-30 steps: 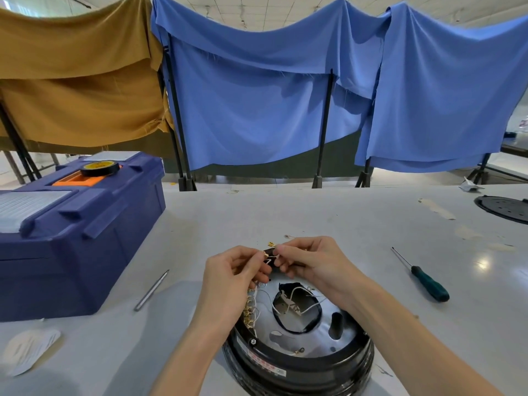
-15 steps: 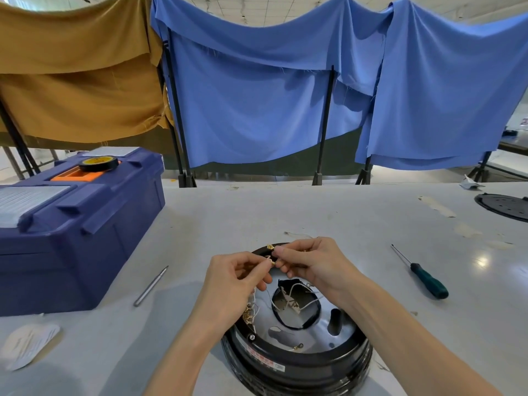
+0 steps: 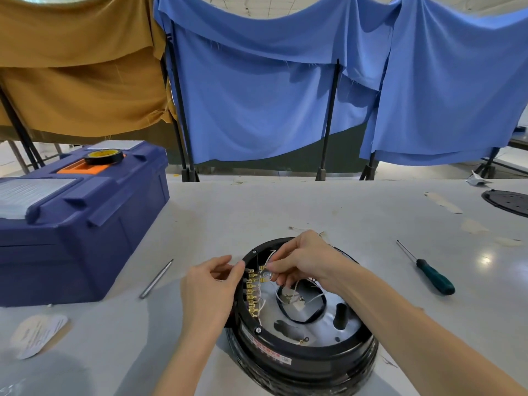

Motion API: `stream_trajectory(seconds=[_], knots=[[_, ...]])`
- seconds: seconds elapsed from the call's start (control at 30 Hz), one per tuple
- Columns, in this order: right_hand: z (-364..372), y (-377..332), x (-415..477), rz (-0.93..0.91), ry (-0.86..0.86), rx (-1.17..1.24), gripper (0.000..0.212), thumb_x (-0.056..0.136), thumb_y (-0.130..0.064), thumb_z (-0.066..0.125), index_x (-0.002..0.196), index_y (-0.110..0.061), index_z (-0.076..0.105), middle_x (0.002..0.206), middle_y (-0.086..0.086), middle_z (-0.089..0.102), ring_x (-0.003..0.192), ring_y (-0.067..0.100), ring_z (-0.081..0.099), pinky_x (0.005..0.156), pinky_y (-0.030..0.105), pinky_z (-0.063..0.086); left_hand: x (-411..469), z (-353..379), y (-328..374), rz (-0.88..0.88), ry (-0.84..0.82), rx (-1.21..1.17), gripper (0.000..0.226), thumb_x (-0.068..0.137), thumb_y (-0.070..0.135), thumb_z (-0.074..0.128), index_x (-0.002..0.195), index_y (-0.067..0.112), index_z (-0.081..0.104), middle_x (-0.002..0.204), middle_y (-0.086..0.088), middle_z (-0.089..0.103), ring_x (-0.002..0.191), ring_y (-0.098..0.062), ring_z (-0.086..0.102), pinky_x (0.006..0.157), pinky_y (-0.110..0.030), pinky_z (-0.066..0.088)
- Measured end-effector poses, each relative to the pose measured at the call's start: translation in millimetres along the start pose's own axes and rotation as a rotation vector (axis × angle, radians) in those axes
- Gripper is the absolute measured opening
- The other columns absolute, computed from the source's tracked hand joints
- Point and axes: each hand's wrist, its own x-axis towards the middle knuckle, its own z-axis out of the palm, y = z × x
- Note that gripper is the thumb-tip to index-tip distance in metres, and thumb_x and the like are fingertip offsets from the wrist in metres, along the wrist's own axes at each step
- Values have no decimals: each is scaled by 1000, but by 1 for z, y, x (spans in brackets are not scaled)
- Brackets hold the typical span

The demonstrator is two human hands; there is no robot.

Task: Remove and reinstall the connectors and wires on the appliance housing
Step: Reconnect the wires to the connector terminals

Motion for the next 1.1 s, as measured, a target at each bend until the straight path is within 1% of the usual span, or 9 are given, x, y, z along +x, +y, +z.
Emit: stream_trajectory(seconds=[0.1,0.2,0.3,0.37,0.5,0.6,0.73,0.97,1.1], knots=[[7,0,4,13,15,-29,4,78,7,74,78,8,71,61,17,67,47,19,62,47,22,50,-6,2,0,25,51,14,8,80,30,76,77,23,78,68,14,71,70,-2,67,66,-24,52],[10,1,6,18,23,-21,4,77,7,74,75,6,70,60,17,67,47,18,62,46,21,50,-9,3,-2,41,97,18,13,80,30,76,70,22,78,62,13,70,62,-3,65,62,-27,51],[10,3,7,13,36,-16,5,77,7,75,74,5,70,60,17,68,47,18,62,46,22,50,-9,4,-2,32,111,11,16,80,31,75,66,23,78,57,15,68,59,-1,63,58,-23,46],[11,5,7,5,45,-22,5,77,6,75,74,4,71,59,16,67,47,18,62,46,21,49,-11,5,-3,25,114,-12,18,80,30,76,63,25,76,55,16,67,58,0,63,58,-22,46],[13,5,9,4,49,-21,6,77,7,74,72,3,72,58,16,67,47,18,62,45,22,49,-11,6,-2,26,111,-36,30,80,26,76,53,36,66,54,17,65,60,-3,64,63,-28,50],[14,6,9,19,38,-22,8,77,8,73,71,2,71,58,16,67,47,18,62,45,22,49,-11,6,-3,28,103,-43,23,81,26,75,58,29,72,58,16,66,62,-4,64,65,-29,51],[15,5,8,40,39,-8,8,78,11,70,73,5,71,59,19,65,46,19,61,46,23,50,-10,7,-5,20,103,-47,16,81,26,75,66,20,77,60,16,66,63,-2,64,63,-20,47],[14,3,5,67,72,35,4,77,14,68,78,10,69,61,21,65,46,19,59,44,22,47,-9,7,-5,5,106,-59,17,80,27,75,64,22,76,60,19,66,65,-2,65,67,-25,51],[16,3,4,66,52,37,3,78,13,68,78,9,69,60,18,65,47,19,59,46,22,48,-11,6,-4,6,106,-54,26,80,27,75,56,34,68,59,20,65,64,-2,65,65,-23,50]])
